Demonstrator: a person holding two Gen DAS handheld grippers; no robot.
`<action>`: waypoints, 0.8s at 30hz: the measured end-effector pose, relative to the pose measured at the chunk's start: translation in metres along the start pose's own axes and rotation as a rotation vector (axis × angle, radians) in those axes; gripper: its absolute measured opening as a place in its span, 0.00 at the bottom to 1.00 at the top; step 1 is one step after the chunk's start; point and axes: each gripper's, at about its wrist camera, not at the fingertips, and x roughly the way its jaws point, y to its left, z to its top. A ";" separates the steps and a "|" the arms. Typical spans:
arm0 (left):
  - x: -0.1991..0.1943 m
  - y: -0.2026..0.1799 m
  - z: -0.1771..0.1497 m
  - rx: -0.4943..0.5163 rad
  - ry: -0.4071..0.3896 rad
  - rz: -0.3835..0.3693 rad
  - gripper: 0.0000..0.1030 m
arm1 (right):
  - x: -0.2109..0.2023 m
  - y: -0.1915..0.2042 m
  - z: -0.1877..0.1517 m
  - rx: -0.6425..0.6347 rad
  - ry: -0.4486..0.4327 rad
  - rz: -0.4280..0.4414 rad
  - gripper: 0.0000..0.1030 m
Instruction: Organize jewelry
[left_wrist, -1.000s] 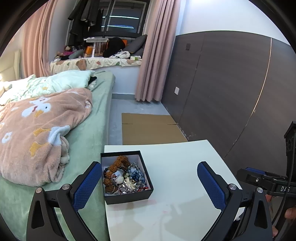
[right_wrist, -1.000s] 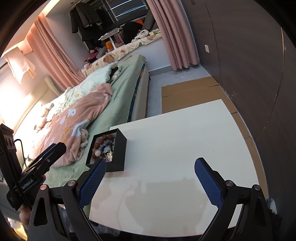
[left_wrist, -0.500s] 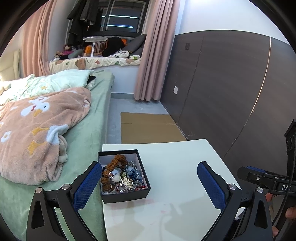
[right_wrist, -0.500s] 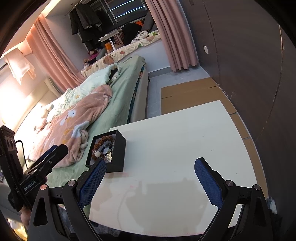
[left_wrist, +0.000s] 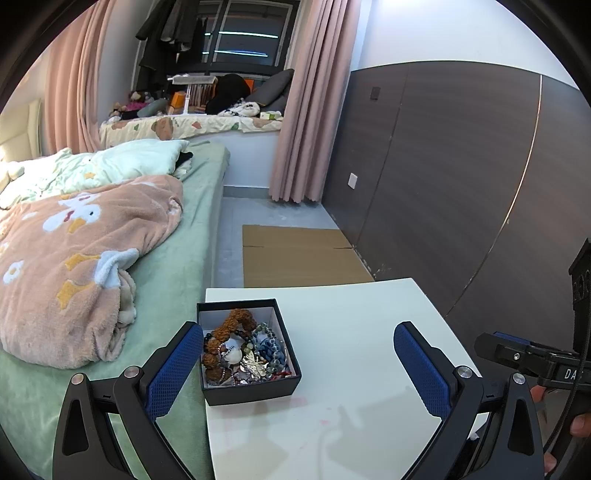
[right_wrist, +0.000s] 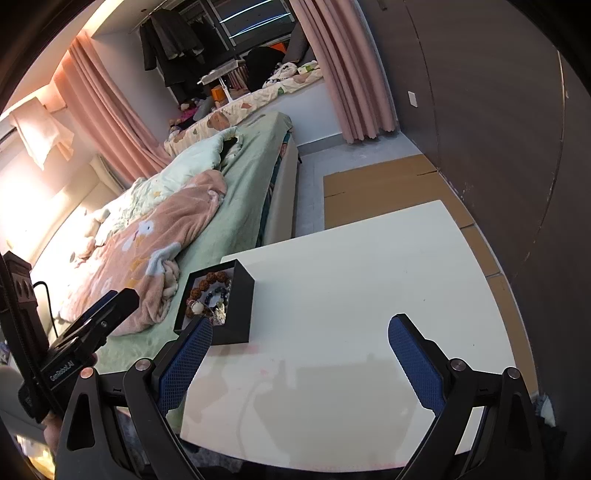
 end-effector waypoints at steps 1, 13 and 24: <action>0.000 0.000 0.000 0.000 0.001 0.001 1.00 | 0.000 0.000 0.000 0.001 0.003 0.000 0.94; 0.001 -0.002 -0.001 0.036 -0.011 0.050 1.00 | 0.000 0.001 0.000 0.000 0.005 -0.003 0.94; 0.011 -0.005 -0.004 0.043 0.010 0.048 1.00 | 0.002 -0.003 -0.004 0.004 0.023 -0.013 0.94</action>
